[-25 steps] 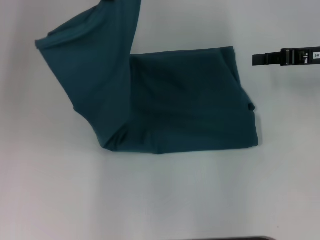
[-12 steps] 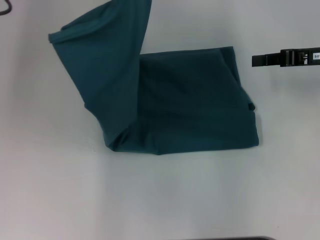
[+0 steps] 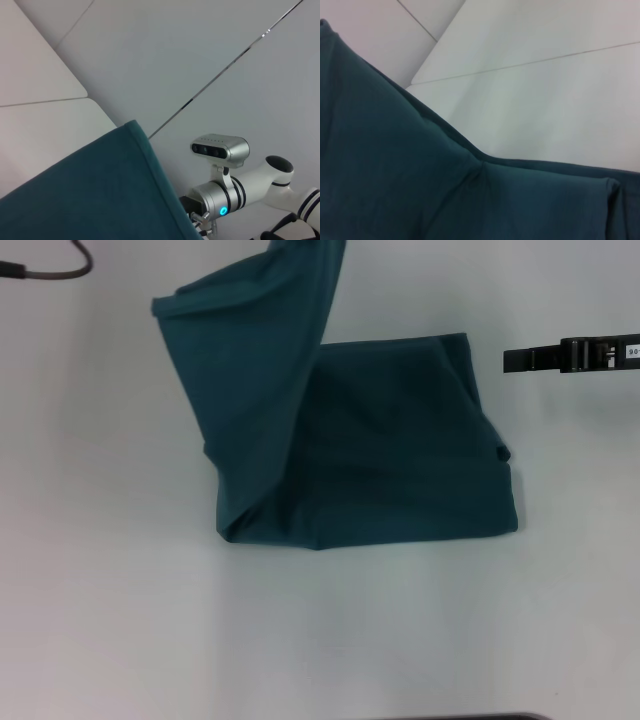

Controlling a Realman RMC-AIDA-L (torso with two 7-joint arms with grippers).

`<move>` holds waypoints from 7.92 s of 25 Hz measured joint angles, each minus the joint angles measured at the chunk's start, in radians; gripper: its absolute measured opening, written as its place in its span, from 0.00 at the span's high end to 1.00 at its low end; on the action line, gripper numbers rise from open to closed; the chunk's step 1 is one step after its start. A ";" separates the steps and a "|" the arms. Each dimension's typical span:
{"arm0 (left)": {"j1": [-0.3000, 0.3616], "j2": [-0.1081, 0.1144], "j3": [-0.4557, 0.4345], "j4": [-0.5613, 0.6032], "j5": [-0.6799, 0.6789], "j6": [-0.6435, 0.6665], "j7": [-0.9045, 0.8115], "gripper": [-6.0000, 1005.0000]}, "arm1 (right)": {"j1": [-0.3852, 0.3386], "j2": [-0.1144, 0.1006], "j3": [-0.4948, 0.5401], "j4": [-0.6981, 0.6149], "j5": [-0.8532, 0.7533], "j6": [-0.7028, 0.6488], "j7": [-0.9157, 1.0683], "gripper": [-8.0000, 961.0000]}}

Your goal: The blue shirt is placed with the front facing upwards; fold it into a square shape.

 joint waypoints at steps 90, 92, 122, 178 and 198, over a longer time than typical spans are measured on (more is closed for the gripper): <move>0.260 -0.028 0.011 0.115 -0.133 -0.299 0.356 0.05 | -0.003 -0.019 -0.008 0.044 0.000 0.068 0.055 0.66; 0.290 -0.028 0.011 0.136 -0.136 -0.329 0.398 0.05 | 0.001 -0.017 -0.009 0.042 0.000 0.061 0.055 0.64; 0.354 -0.028 -0.006 0.256 -0.117 -0.395 0.532 0.05 | 0.129 0.110 -0.245 -0.064 -0.001 -0.143 0.051 0.61; 0.347 -0.031 -0.005 0.277 -0.123 -0.422 0.551 0.05 | -0.152 0.064 -0.106 -0.003 0.065 0.110 -0.064 0.96; 0.333 -0.028 -0.005 0.298 -0.120 -0.423 0.599 0.05 | -0.120 0.046 -0.011 0.026 0.071 0.094 -0.035 0.68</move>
